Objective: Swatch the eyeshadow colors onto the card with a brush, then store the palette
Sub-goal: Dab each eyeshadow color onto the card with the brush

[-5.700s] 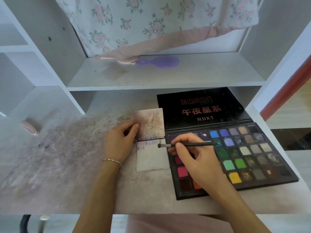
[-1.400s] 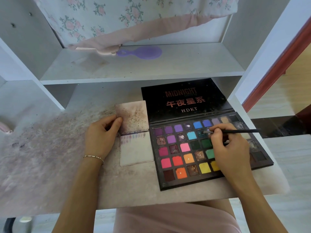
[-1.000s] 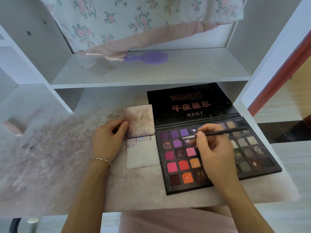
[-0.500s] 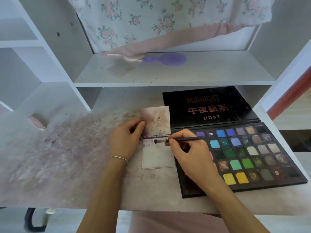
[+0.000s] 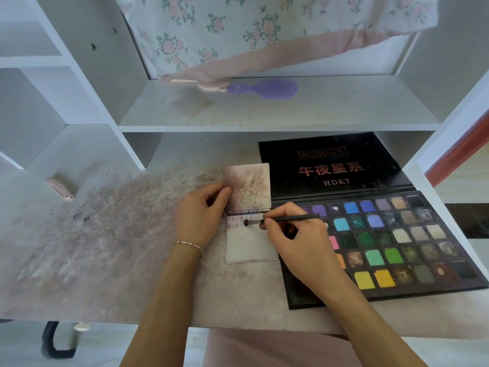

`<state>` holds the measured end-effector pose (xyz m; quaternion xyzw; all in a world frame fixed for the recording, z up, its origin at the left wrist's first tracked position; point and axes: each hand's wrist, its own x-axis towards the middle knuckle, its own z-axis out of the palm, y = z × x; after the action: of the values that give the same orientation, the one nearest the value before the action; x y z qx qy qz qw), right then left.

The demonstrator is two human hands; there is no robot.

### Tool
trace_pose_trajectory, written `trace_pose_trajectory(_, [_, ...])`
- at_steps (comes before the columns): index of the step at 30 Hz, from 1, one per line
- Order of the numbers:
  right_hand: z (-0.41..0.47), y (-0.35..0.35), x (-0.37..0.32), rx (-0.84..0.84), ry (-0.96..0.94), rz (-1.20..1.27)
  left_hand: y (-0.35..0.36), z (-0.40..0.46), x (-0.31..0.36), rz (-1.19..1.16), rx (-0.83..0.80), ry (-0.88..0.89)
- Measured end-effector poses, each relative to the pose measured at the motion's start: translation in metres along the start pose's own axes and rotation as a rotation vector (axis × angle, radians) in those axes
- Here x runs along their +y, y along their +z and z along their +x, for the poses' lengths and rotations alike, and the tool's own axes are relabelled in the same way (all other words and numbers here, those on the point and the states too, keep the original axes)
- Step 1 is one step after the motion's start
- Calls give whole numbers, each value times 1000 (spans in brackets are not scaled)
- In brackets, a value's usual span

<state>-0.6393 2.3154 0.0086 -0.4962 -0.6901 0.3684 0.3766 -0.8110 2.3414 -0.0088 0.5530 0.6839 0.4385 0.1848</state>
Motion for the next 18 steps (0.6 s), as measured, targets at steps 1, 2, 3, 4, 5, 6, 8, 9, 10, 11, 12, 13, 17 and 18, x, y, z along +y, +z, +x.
trace_pose_trajectory(1, [0,0,0,-4,5,-3,0,0,0,3,0,-1])
trace_pose_trajectory(2, [0,0,0,-9,10,-3,0,0,1,3,-1,-2])
trace_pose_trajectory(3, [0,0,0,-13,14,-1,0,0,1,2,-4,-3])
trace_pose_trajectory(4, [0,0,0,-16,16,1,0,0,1,0,-7,-5])
trace_pose_trajectory(5, [0,0,0,-15,15,3,0,0,1,-1,-10,-6])
trace_pose_trajectory(6, [0,-1,0,-12,14,4,0,0,1,-2,-12,-7])
trace_pose_trajectory(8, [0,0,-1,-6,16,1,0,0,0,-1,-13,-7])
trace_pose_trajectory(9, [0,0,-1,-4,17,1,0,0,0,1,-13,-6])
trace_pose_trajectory(10, [0,0,-1,-5,18,0,-1,0,0,2,-14,-7])
trace_pose_trajectory(11, [0,0,-1,-8,20,-1,-1,0,1,0,-15,-10])
trace_pose_trajectory(12, [0,0,-1,-12,21,-4,-1,0,1,-3,-18,-14])
trace_pose_trajectory(13, [0,-1,-1,-16,21,-6,-1,0,1,-6,-21,-18])
trace_pose_trajectory(17, [0,-1,-1,-5,19,-3,-1,0,1,-14,-26,-25])
trace_pose_trajectory(18, [0,0,-1,-2,19,-4,-1,0,1,-11,-24,-24])
